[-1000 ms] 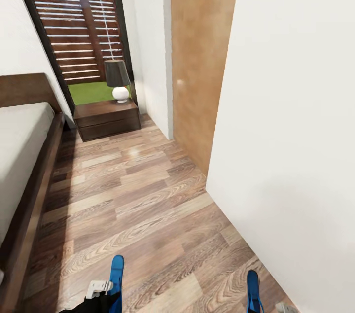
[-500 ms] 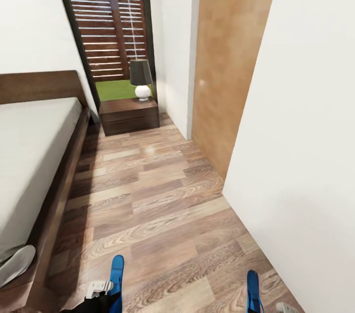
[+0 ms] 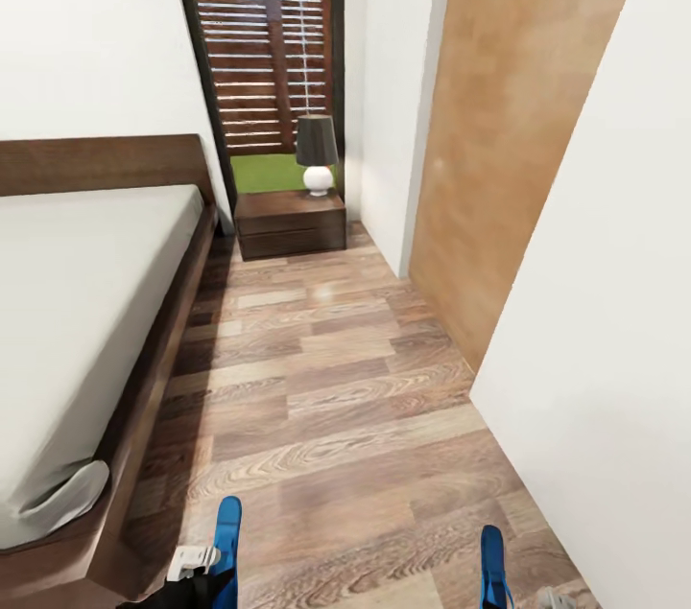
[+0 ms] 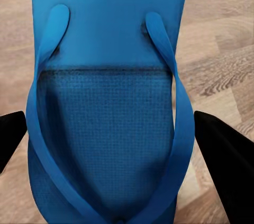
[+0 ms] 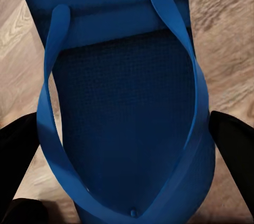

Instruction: In the bedroom, move the book from the bed onto either nightstand, and place the two sandals side by side next to the bed.

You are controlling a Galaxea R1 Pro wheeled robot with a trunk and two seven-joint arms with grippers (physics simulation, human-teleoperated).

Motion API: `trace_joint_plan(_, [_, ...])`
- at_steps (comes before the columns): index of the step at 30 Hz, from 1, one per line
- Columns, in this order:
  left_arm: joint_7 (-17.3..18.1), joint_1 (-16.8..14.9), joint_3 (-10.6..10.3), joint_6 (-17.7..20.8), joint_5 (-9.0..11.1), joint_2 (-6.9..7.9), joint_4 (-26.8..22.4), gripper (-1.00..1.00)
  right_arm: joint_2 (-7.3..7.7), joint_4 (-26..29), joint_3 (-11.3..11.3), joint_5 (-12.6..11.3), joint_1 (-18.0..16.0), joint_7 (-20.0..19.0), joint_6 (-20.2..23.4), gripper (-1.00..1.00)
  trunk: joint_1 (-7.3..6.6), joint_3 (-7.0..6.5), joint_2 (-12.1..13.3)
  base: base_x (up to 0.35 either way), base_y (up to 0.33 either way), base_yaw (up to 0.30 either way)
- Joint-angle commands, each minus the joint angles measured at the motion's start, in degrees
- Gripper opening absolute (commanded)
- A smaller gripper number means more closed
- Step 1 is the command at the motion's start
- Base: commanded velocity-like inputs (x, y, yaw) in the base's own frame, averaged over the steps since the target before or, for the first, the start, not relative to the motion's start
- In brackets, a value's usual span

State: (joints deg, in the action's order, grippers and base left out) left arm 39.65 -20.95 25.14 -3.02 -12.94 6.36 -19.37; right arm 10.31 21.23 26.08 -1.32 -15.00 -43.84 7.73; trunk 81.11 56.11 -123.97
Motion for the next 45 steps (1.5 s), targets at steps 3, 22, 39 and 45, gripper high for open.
trace_joint_plan(3, [0.3,-0.1,0.4,-0.3,-0.6,-0.03,0.0,-1.00,-0.03,0.0,0.4,-0.2,0.0,-0.4,0.6,-1.00,0.02,0.05,0.0,0.315,0.000,0.065])
trace_joint_plan(22, [0.3,-0.1,0.4,-0.3,-0.5,-0.03,0.0,-1.00,-0.03,0.0,0.4,-0.2,0.0,-0.4,0.6,-1.00,0.02,0.05,0.0,0.325,0.000,0.004])
trace_joint_plan(39, [0.2,-0.1,0.4,-0.3,-0.6,-0.03,0.0,-1.00,-0.01,0.0,0.4,-0.3,0.0,-0.5,0.6,-1.00,0.02,0.05,0.0,0.326,0.000,0.000])
trace_joint_plan(45, [0.3,-0.1,0.4,-0.3,-0.6,-0.03,0.0,-1.00,-0.01,0.0,0.4,-0.2,0.0,-0.5,0.6,-1.00,0.02,0.05,0.0,0.326,0.000,0.000])
